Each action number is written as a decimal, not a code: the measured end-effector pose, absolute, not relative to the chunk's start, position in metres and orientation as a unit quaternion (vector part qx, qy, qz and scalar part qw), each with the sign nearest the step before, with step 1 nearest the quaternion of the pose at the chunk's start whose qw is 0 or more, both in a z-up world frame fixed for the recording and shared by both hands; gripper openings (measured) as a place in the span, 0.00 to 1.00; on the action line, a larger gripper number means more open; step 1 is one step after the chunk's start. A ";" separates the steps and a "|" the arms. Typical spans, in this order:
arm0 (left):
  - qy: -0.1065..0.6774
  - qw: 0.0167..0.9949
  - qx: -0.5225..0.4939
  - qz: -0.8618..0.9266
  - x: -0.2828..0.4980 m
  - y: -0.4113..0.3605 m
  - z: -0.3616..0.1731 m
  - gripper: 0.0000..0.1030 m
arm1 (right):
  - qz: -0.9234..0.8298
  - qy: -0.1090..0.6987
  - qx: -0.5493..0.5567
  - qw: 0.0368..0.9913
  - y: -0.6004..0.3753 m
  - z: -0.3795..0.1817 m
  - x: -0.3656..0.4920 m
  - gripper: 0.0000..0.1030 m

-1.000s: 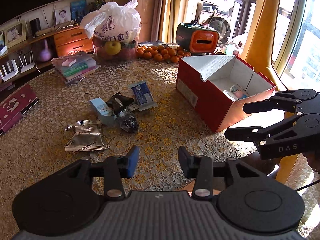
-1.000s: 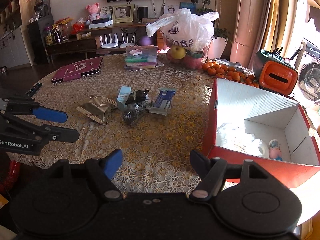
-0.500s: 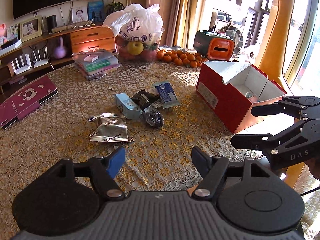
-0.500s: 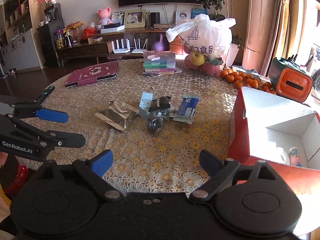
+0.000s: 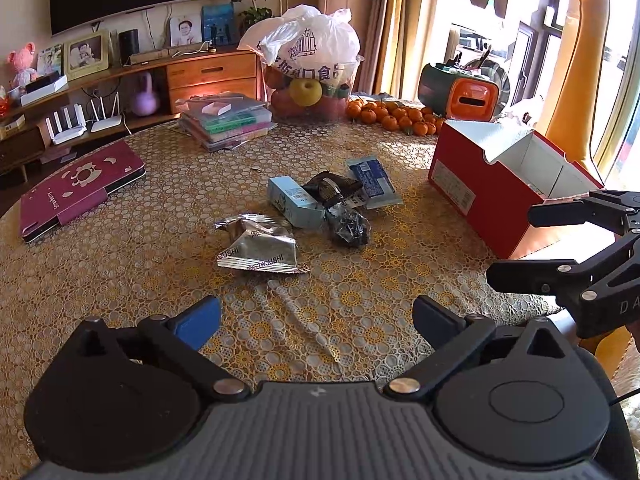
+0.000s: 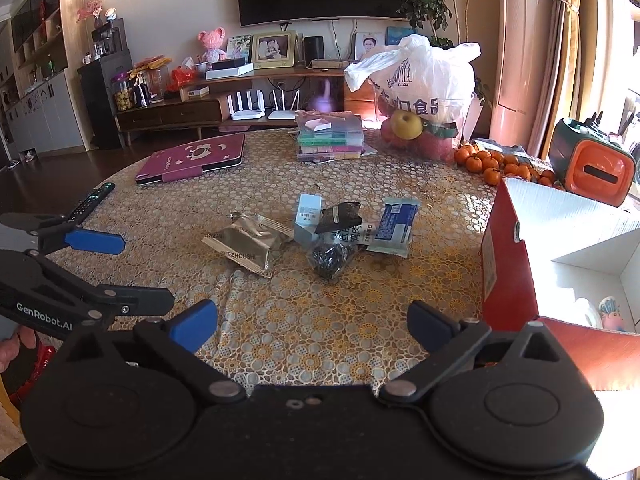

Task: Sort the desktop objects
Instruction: 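Withdraw both open tools from the shoebox back over the table items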

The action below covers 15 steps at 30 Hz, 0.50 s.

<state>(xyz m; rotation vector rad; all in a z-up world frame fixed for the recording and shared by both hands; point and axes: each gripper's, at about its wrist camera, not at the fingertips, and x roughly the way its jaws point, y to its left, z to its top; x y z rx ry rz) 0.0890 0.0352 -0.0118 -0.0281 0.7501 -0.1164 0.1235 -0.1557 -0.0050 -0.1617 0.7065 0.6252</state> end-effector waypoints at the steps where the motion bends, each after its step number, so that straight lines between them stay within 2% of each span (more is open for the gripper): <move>1: 0.364 0.929 -0.016 -0.055 0.089 0.037 -0.013 1.00 | 0.300 0.340 -0.079 0.888 -0.155 -0.007 0.124 0.99; 15: 0.353 0.935 -0.024 -0.025 0.101 0.056 -0.023 1.00 | 0.287 0.340 -0.081 0.892 -0.143 -0.019 0.140 0.99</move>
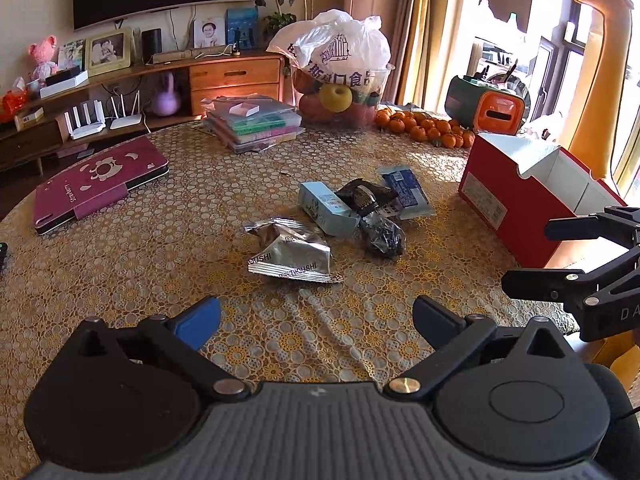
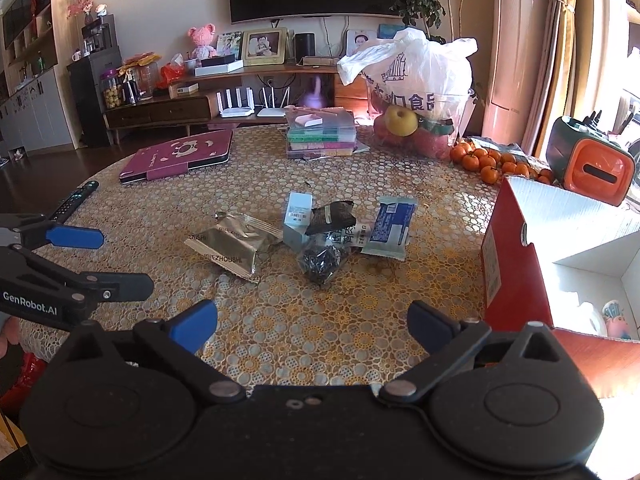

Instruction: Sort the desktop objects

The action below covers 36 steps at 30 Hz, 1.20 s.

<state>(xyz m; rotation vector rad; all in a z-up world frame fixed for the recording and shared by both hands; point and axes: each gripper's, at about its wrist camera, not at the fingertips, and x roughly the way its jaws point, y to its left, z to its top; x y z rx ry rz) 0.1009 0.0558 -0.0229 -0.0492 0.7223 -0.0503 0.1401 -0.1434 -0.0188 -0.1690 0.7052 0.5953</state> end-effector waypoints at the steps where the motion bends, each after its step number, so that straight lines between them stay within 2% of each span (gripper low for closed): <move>1: 0.353 0.935 -0.023 -0.023 0.102 0.057 -0.024 1.00 | 0.287 0.341 -0.081 0.891 -0.143 -0.020 0.142 0.99; 18: 0.345 0.937 -0.048 -0.004 0.132 0.077 -0.047 1.00 | 0.271 0.359 -0.083 0.889 -0.128 -0.048 0.179 0.98; 30: 0.339 0.939 -0.051 -0.008 0.167 0.077 -0.075 1.00 | 0.265 0.372 -0.084 0.885 -0.113 -0.076 0.213 0.93; 36: 0.340 0.939 -0.050 -0.005 0.184 0.075 -0.085 0.99 | 0.267 0.374 -0.098 0.883 -0.102 -0.085 0.225 0.87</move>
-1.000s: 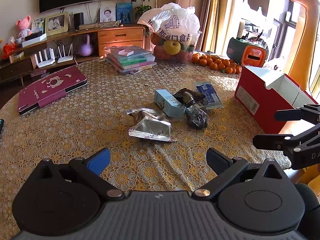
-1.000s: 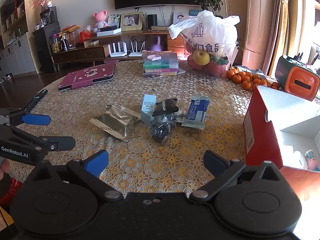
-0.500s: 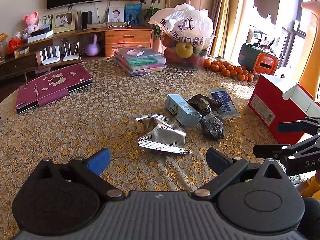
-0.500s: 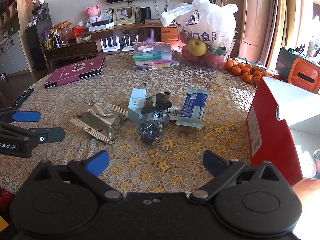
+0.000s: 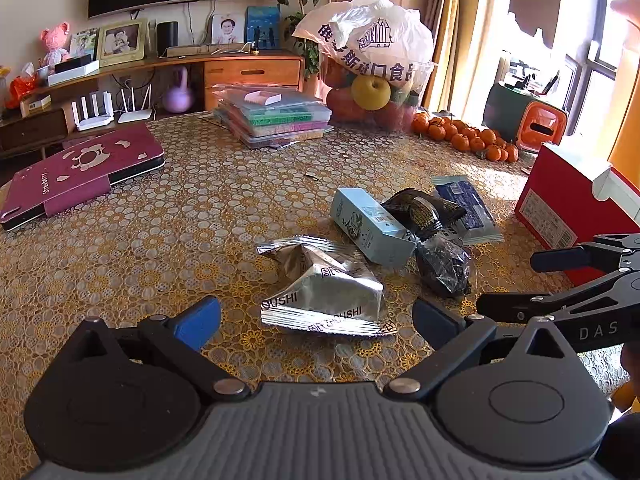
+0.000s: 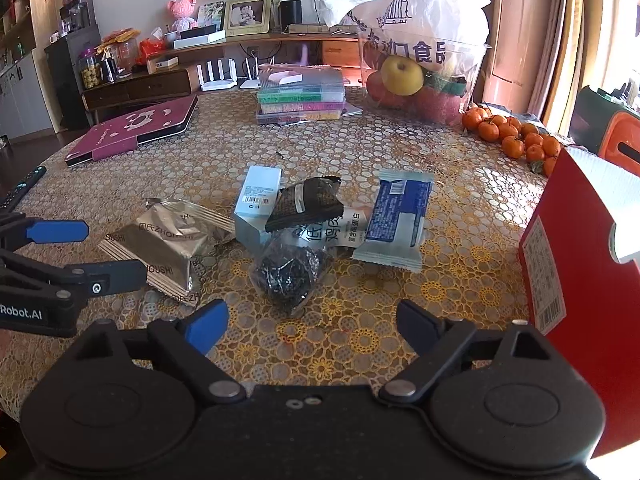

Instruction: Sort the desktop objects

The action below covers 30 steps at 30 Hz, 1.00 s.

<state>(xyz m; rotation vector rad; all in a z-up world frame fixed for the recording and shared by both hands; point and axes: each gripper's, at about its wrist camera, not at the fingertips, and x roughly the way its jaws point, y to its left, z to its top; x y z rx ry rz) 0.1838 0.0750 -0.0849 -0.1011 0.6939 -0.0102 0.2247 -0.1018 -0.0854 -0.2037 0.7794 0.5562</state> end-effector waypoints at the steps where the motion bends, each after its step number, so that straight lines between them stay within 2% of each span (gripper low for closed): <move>1: 0.340 0.939 -0.050 -0.004 0.187 0.075 -0.086 1.00 | 0.267 0.374 -0.099 0.882 -0.100 -0.087 0.226 0.84; 13: 0.347 0.936 -0.061 -0.001 0.210 0.080 -0.102 0.98 | 0.273 0.370 -0.112 0.881 -0.081 -0.098 0.240 0.69; 21: 0.352 0.933 -0.074 -0.016 0.216 0.078 -0.109 0.84 | 0.276 0.372 -0.114 0.879 -0.075 -0.102 0.245 0.56; 24: 0.353 0.932 -0.081 -0.028 0.218 0.078 -0.110 0.73 | 0.276 0.372 -0.114 0.879 -0.073 -0.103 0.245 0.52; 27: 0.353 0.932 -0.082 -0.030 0.218 0.076 -0.110 0.71 | 0.276 0.371 -0.115 0.879 -0.072 -0.103 0.245 0.50; 29: 0.353 0.931 -0.086 -0.030 0.218 0.077 -0.110 0.71 | 0.279 0.370 -0.116 0.878 -0.071 -0.103 0.244 0.42; 30: 0.353 0.931 -0.089 -0.030 0.218 0.078 -0.110 0.71 | 0.279 0.369 -0.117 0.879 -0.071 -0.103 0.244 0.42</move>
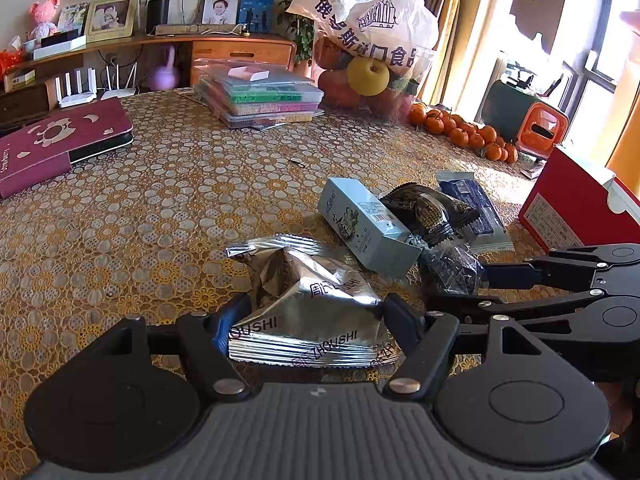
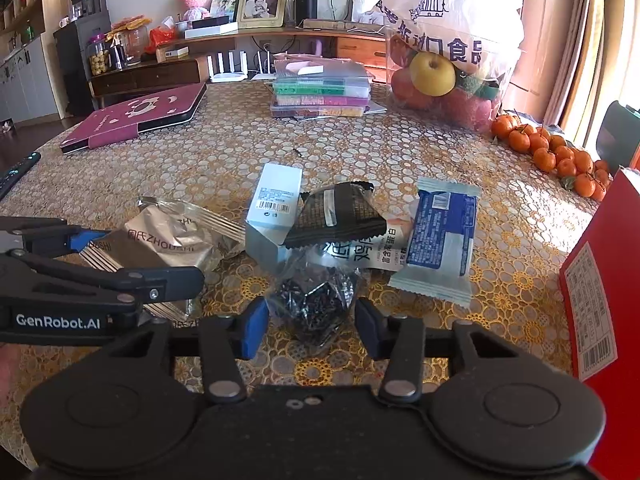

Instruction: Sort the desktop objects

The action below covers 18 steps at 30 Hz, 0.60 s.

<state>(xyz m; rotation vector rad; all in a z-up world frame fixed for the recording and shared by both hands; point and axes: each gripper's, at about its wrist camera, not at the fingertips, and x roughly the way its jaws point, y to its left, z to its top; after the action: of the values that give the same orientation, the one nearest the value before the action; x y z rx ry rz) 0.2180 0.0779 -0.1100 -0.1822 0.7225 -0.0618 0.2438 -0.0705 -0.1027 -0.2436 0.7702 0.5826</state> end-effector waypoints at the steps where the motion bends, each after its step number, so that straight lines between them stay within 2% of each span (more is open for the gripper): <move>1: 0.353 0.931 -0.092 -0.030 0.218 0.078 -0.110 0.70 | 0.279 0.369 -0.117 0.879 -0.070 -0.103 0.243 0.41; 6: 0.352 0.930 -0.097 -0.030 0.217 0.079 -0.109 0.66 | 0.277 0.366 -0.113 0.881 -0.071 -0.101 0.242 0.37; 18: 0.345 0.931 -0.118 -0.027 0.213 0.084 -0.102 0.45 | 0.272 0.364 -0.104 0.885 -0.079 -0.096 0.236 0.35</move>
<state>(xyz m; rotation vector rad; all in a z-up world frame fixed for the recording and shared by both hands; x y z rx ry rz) 0.2130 0.0842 -0.1020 -0.2414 0.7070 -0.0556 0.2364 -0.0788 -0.0959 -0.2164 0.7574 0.5660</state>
